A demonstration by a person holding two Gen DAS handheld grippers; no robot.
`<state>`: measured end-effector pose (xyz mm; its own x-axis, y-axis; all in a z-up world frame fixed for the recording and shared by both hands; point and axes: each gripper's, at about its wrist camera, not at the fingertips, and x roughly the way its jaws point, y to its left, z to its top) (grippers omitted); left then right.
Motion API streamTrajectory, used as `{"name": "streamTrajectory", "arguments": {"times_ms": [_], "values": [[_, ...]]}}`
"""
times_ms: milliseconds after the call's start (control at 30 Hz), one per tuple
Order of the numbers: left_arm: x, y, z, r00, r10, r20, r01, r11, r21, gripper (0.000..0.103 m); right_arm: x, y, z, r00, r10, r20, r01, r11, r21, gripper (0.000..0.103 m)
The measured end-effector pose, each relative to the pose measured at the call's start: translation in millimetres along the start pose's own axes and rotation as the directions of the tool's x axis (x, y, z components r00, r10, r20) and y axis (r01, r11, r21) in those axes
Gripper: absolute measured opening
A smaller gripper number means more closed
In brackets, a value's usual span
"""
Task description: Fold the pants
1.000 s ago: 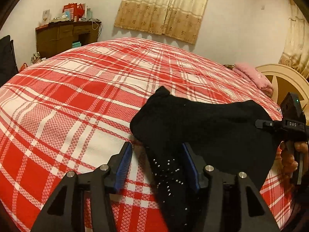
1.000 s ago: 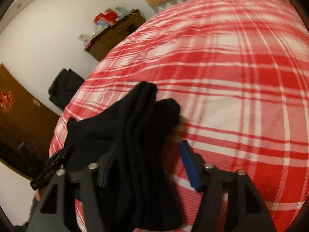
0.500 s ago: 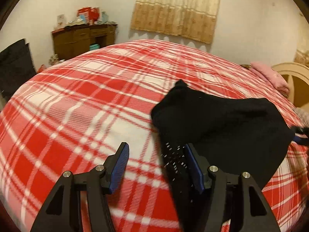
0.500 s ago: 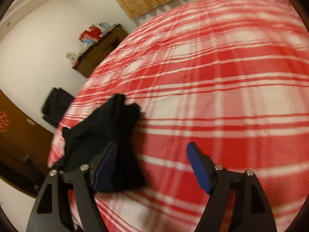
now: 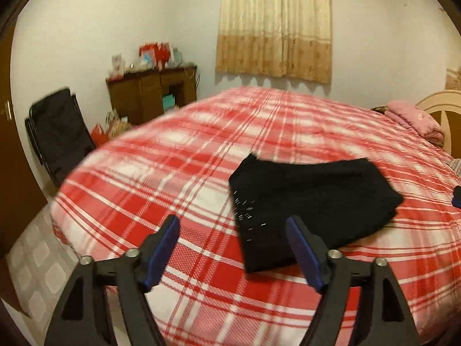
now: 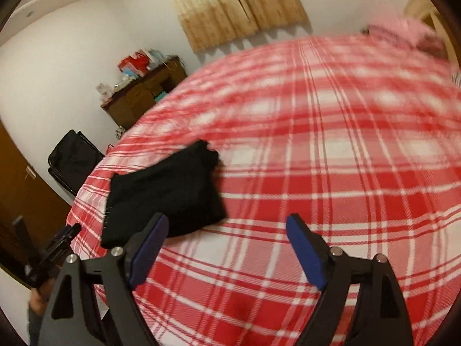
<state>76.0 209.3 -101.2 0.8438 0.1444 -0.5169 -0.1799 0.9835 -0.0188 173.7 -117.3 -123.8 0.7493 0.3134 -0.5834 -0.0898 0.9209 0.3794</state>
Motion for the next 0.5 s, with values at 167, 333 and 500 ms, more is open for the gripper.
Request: {"name": "streamTrajectory", "arguments": {"times_ms": [167,333,500], "values": [[-37.9,-16.8,10.3,0.998,-0.024,0.05,0.022,0.999,0.041,0.081,-33.8,57.1,-10.4,0.996,-0.007,0.086,0.022,0.984,-0.177,0.091],[-60.0,-26.1,13.0,0.996,-0.049,0.081,0.043,0.997,0.068,0.081,-69.1,92.3,-17.9,0.982,0.043,0.183,0.009,0.962,-0.275,0.099],[-78.2,-33.3,15.6,0.992,-0.059,0.11,0.05,0.995,0.085,0.081,-83.3,106.2,-21.1,0.971,0.047,0.233,0.032,0.945,-0.324,0.1]]}}
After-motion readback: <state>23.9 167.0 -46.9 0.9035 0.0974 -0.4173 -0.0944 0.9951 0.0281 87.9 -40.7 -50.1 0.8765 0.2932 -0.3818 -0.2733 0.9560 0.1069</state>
